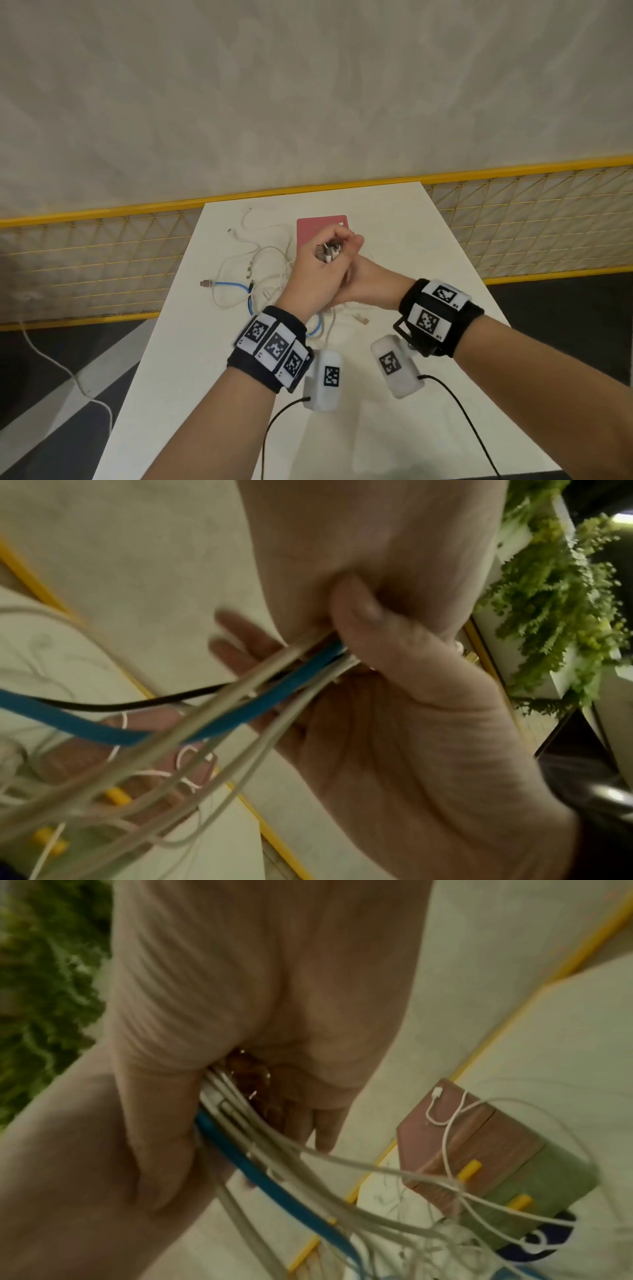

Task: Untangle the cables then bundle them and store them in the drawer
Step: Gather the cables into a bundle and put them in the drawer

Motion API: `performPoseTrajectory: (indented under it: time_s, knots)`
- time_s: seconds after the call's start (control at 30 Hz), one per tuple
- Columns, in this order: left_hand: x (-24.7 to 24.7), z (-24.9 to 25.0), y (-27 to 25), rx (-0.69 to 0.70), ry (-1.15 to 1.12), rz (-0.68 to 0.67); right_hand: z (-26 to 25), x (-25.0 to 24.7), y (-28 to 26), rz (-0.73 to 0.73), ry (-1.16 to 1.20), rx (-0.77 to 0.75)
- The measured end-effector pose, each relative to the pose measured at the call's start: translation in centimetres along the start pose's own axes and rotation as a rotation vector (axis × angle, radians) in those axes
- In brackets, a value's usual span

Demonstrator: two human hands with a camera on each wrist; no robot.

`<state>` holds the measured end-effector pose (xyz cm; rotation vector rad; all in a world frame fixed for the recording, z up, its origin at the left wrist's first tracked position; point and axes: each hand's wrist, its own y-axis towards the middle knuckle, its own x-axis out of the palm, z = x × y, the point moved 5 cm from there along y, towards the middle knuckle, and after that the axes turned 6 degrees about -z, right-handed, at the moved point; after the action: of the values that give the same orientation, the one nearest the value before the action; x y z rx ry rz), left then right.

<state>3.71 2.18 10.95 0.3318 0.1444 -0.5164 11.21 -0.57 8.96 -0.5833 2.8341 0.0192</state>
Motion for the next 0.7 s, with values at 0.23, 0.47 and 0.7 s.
performPoseTrajectory:
  time_s: [0.23,0.47,0.7]
  knots:
    - [-1.4,1.5,0.4,0.031,0.06,-0.151,0.7,1.3,0.9,0.105,-0.059,0.048]
    - [-2.9,1.3,1.1,-0.033,0.201,-0.12,0.9,1.4,1.1,0.17,0.0,-0.035]
    - [-4.5,1.0,0.9,-0.052,-0.084,0.088,1.2,1.1,0.3,0.269,0.252,-0.055]
